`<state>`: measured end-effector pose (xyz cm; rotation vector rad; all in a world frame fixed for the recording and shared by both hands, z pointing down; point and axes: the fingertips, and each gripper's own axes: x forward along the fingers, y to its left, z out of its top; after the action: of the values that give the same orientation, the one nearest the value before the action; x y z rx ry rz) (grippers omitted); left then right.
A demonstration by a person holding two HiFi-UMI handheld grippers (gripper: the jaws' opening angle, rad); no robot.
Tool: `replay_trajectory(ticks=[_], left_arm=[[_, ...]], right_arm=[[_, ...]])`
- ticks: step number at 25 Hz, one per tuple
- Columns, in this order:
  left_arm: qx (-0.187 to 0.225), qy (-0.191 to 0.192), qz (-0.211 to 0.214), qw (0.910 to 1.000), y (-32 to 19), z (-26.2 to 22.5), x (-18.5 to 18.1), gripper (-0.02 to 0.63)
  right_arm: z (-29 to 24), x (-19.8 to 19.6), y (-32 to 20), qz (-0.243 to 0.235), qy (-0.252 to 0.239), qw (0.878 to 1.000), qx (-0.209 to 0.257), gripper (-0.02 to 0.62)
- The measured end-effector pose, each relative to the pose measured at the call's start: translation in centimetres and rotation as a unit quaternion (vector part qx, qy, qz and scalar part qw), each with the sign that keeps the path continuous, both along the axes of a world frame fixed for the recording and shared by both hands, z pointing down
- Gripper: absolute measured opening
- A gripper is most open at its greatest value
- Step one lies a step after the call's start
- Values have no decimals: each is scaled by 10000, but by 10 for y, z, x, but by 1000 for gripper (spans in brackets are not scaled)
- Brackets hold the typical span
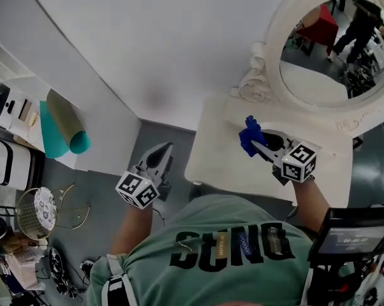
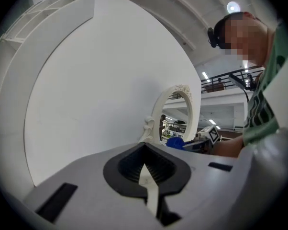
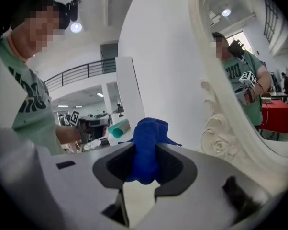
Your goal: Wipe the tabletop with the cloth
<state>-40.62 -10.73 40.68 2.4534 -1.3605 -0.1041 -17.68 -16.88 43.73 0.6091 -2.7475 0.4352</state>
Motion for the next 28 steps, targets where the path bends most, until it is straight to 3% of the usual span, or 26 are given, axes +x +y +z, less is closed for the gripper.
replay_trajectory(ticks=[3, 6, 8, 11, 14, 16, 21, 28], left_arm=[[-275, -39, 136, 9995, -30, 22, -42, -2], [-531, -101, 205, 9983, -47, 44, -86, -2], [-626, -187, 169, 9977, -49, 56, -113, -2], [-769, -208, 5, 9968, -47, 72, -153, -2], [-961, -243, -173, 9949, -39, 91, -185, -2], [-1087, -228, -297, 9934, -32, 101, -202, -2], [-1249, -64, -504, 9909, -22, 114, -224, -2], [-1285, -63, -448, 9907, -10, 115, -226, -2]], right_arm=[[46, -56, -48, -213, 1001, 9947, 24, 127], [102, -117, -102, -507, 2066, 9769, 184, 127], [141, -148, -139, -699, 2930, 9526, 417, 127], [200, -175, -197, -766, 4112, 9060, 639, 127], [251, -182, -236, -713, 4929, 8660, 454, 126], [273, -183, -252, -612, 5251, 8484, 272, 126], [301, -171, -271, -289, 5545, 8310, -341, 126], [316, -165, -270, -108, 5475, 8341, -669, 120]])
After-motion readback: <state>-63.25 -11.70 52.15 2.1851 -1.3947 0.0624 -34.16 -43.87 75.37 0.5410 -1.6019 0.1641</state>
